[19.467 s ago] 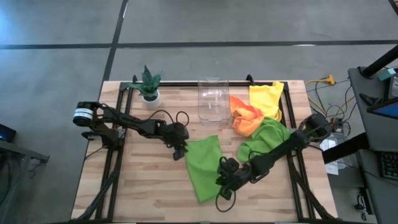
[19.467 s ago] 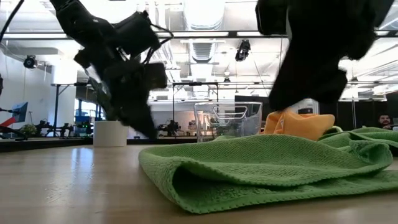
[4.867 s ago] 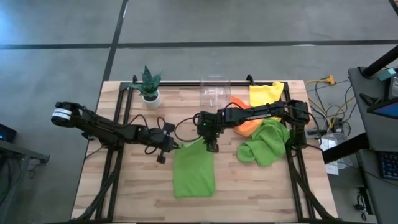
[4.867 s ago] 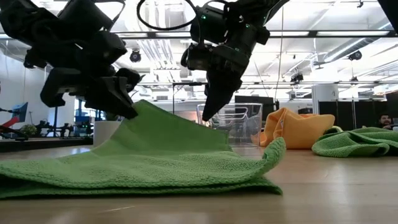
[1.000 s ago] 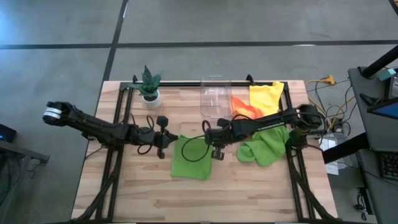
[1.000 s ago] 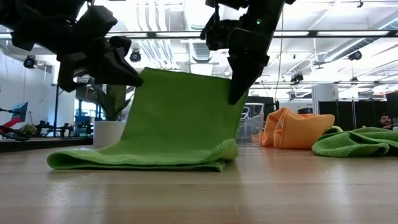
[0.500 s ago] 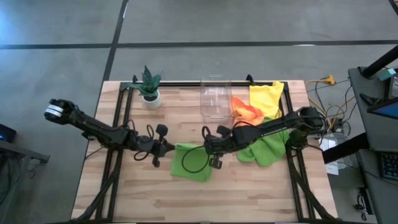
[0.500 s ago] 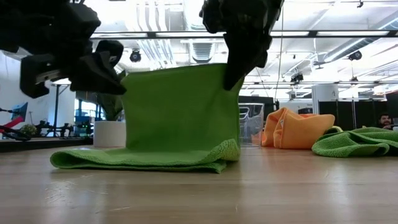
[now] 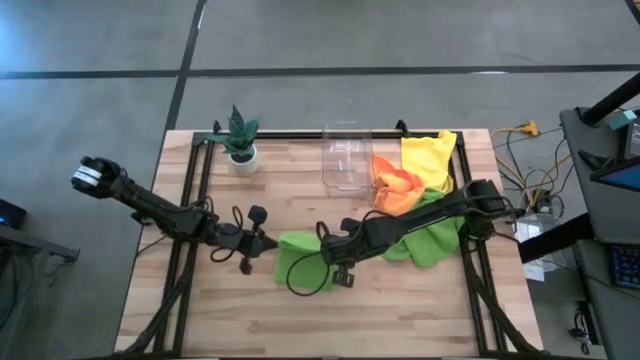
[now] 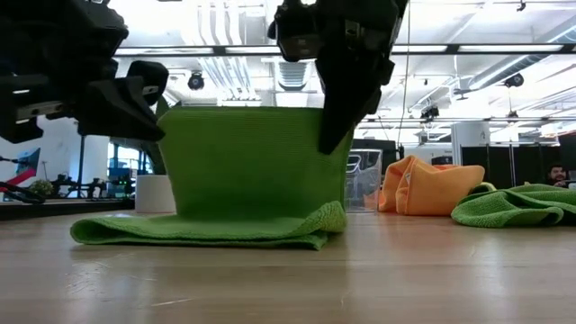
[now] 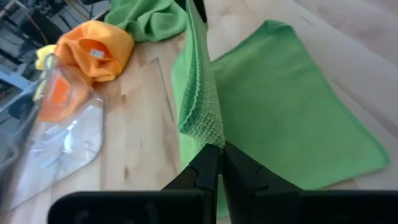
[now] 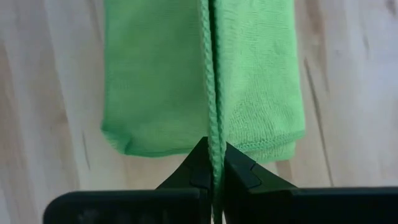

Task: Fold microfiber towels
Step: Fold the top green towel

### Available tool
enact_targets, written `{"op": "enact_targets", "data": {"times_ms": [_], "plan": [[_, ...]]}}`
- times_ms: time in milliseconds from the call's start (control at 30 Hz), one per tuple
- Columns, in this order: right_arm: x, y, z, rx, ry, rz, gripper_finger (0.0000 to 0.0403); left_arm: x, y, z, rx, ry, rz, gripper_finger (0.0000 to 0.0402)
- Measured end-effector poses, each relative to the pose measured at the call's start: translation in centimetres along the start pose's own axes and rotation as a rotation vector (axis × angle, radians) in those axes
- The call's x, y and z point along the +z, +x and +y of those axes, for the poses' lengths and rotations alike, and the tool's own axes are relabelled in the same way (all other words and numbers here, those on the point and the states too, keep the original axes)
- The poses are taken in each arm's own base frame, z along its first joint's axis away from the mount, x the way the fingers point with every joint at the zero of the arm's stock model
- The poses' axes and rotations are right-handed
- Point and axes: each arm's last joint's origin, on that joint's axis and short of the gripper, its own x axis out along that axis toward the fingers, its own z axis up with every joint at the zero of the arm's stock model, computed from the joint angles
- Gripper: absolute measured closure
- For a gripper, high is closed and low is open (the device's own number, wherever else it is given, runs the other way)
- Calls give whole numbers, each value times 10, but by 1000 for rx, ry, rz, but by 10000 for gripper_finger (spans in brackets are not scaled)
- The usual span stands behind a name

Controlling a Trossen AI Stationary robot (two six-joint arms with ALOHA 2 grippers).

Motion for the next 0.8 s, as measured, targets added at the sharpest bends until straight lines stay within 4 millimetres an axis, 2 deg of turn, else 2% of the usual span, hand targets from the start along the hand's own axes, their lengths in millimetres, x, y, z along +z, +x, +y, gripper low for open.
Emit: {"op": "enact_targets", "data": {"times_ms": [433, 800], "plan": [[-1, 3, 22, 45, -22, -2, 394, 2, -1, -12, -125, -63, -30, 401], [1, 8, 26, 65, -25, -23, 394, -4, 7, -28, -237, -107, 7, 401]]}}
